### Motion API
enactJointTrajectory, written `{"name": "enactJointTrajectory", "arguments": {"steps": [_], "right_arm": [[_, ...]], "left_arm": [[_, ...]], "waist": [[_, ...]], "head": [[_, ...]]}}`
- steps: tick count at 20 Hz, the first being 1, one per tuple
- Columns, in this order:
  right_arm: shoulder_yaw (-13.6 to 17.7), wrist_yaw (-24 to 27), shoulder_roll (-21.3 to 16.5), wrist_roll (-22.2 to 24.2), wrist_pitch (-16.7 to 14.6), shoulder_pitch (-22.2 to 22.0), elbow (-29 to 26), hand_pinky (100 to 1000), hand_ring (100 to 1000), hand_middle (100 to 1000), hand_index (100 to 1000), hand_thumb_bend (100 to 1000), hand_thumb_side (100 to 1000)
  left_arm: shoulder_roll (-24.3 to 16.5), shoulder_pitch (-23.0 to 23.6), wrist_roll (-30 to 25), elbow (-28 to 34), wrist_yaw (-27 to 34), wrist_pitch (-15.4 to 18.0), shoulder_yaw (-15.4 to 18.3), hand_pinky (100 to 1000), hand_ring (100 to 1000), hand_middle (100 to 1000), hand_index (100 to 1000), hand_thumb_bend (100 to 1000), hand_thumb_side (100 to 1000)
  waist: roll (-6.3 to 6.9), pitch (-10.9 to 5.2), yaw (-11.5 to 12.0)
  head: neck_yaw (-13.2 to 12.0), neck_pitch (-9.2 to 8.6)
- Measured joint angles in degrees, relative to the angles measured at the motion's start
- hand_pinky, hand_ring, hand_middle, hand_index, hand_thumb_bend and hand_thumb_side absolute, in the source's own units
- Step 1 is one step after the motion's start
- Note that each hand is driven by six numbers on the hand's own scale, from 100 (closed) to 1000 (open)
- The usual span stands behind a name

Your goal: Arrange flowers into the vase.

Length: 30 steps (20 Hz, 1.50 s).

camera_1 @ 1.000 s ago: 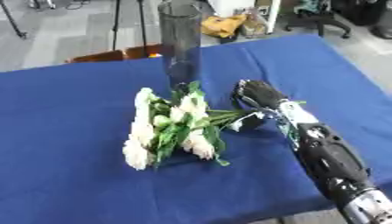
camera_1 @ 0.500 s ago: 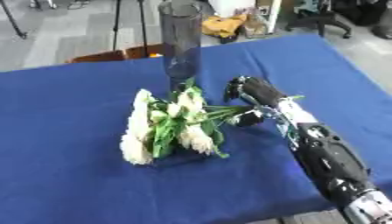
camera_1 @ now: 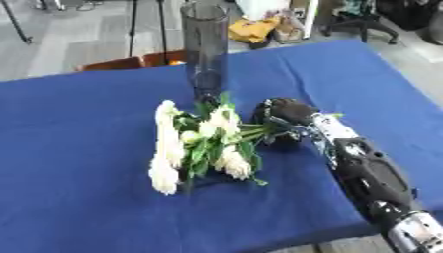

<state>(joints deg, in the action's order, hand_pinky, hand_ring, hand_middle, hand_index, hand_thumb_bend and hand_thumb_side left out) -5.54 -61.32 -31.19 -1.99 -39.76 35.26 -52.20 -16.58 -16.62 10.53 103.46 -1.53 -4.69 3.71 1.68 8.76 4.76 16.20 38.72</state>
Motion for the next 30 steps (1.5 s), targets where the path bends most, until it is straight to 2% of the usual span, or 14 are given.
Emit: {"name": "enactJointTrajectory", "arguments": {"steps": [1,4,5,6,8,10,12,13,16,20,25,30], "right_arm": [[0.0,0.6,0.0,0.8,0.4,0.0,-0.2,256,494,222,302,100,124],[0.2,2.8,0.1,2.0,1.7,-0.3,-0.9,203,459,176,258,100,119],[0.2,3.5,0.1,2.0,2.1,-0.5,-1.0,100,334,100,173,100,176],[0.2,3.9,0.1,1.9,2.6,-0.5,-1.2,100,292,100,157,100,192],[0.2,4.5,0.1,1.3,3.6,-0.6,-1.3,100,217,100,125,100,146],[0.2,4.8,0.1,0.6,4.4,-0.6,-1.5,100,205,100,115,100,136],[0.2,5.2,0.1,-0.2,5.0,-0.6,-1.7,100,227,100,113,100,183],[0.2,5.4,0.1,-0.8,5.4,-0.7,-2.0,100,232,100,110,100,171],[0.3,6.5,0.1,-3.0,6.3,-0.8,-2.7,100,158,100,100,100,100],[0.3,8.0,0.1,-4.8,7.2,-1.0,-3.4,100,107,100,100,100,100],[0.2,10.6,0.0,-4.4,8.0,-1.0,-6.2,100,100,100,100,100,100],[0.2,14.0,-1.3,-1.7,9.2,-1.0,-11.9,100,100,100,100,100,100]], "left_arm": [[0.0,0.0,0.0,0.0,0.0,0.0,0.0,497,534,507,686,411,765],[0.0,0.0,0.0,0.0,0.0,0.0,0.0,497,534,507,686,411,765],[0.0,0.0,0.0,0.0,0.0,0.0,0.0,497,534,507,686,412,765],[0.0,0.0,0.0,0.0,0.0,0.0,0.0,497,534,507,686,411,765],[0.0,0.0,0.0,0.0,0.0,0.0,0.0,497,534,507,686,411,765],[0.0,0.0,0.0,0.0,0.0,0.0,0.0,497,534,506,686,411,765],[0.0,0.0,0.0,0.0,0.0,0.0,0.0,497,534,506,686,412,765],[0.0,0.0,0.0,0.0,0.0,0.0,0.0,497,534,506,686,412,765],[0.0,0.0,0.1,0.0,0.0,0.0,0.0,497,534,506,686,412,765],[0.0,0.0,0.1,0.0,0.0,0.1,0.0,497,534,506,686,411,765],[0.0,0.0,0.1,0.0,0.0,0.1,0.0,497,534,506,686,412,765],[0.0,0.1,0.2,0.0,0.0,0.1,0.0,497,534,507,686,413,765]], "waist": [[0.0,0.0,0.0],[0.0,0.0,0.0],[0.0,0.0,0.0],[0.0,0.0,-0.1],[0.0,0.0,-0.1],[0.0,0.0,-0.1],[0.0,0.0,-0.1],[0.0,0.0,-0.1],[0.0,0.0,-0.1],[0.0,0.0,-0.3],[0.0,0.0,-0.6],[0.0,0.0,-1.4]], "head": [[0.0,0.0],[0.0,0.0],[0.0,0.0],[0.0,0.0],[0.0,0.0],[0.0,0.0],[0.0,0.0],[0.0,0.0],[0.0,0.0],[0.0,0.0],[0.0,0.02],[0.0,0.04]]}}
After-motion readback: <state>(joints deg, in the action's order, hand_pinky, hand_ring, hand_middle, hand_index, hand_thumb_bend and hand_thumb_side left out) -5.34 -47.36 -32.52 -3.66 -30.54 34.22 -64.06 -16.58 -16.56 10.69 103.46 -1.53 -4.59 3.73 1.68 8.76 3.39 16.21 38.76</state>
